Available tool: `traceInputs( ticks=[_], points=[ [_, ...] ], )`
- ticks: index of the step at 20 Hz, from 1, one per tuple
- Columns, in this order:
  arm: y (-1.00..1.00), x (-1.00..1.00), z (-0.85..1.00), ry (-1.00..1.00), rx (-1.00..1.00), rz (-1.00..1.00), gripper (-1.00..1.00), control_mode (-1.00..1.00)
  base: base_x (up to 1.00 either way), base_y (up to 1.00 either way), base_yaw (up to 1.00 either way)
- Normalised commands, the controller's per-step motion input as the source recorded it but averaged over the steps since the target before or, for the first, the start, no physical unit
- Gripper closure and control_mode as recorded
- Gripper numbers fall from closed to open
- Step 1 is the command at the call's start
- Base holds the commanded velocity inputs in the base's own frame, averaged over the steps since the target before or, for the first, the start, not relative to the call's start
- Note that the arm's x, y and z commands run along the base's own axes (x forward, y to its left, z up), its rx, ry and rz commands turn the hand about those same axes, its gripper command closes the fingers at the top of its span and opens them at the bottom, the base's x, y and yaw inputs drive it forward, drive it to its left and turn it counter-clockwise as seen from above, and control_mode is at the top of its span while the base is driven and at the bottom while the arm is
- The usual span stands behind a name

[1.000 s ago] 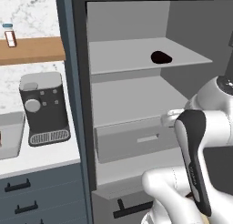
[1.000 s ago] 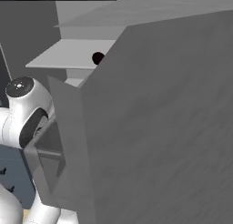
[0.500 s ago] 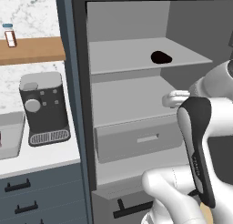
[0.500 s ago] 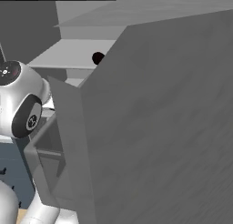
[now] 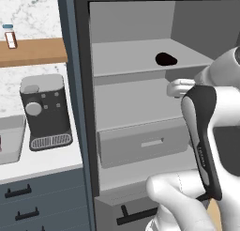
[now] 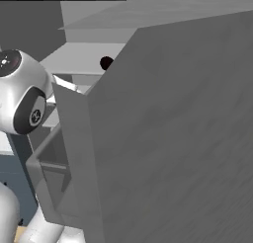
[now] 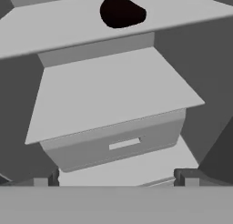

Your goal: Place one avocado and one steak in each tupperware on the nearby counter, to pack two identical lunches.

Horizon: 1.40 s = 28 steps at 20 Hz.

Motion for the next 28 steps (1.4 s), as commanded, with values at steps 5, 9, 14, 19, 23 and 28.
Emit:
traceInputs(
  ticks=[5,9,14,19,23,28],
  points=[
    [0.0,0.19,0.14,-0.12,0.0,-0.05,-1.0,-1.0,0.0,0.0,0.0],
    [0.0,0.08,0.39,-0.06,0.0,-0.02,-1.0,-1.0,0.0,0.0,0.0],
    [0.0,0.16,0.37,0.0,0.0,-0.02,-1.0,-1.0,0.0,0.0,0.0],
    [0.0,0.41,0.07,0.0,0.0,-0.07,-1.0,-1.0,0.0,0.0,0.0],
    [0.0,0.54,0.0,0.0,0.0,-0.06,-1.0,-1.0,0.0,0.0,0.0],
    [-0.02,0.6,0.0,0.01,0.01,-0.03,-1.0,-1.0,0.0,0.0,0.0]
  ],
)
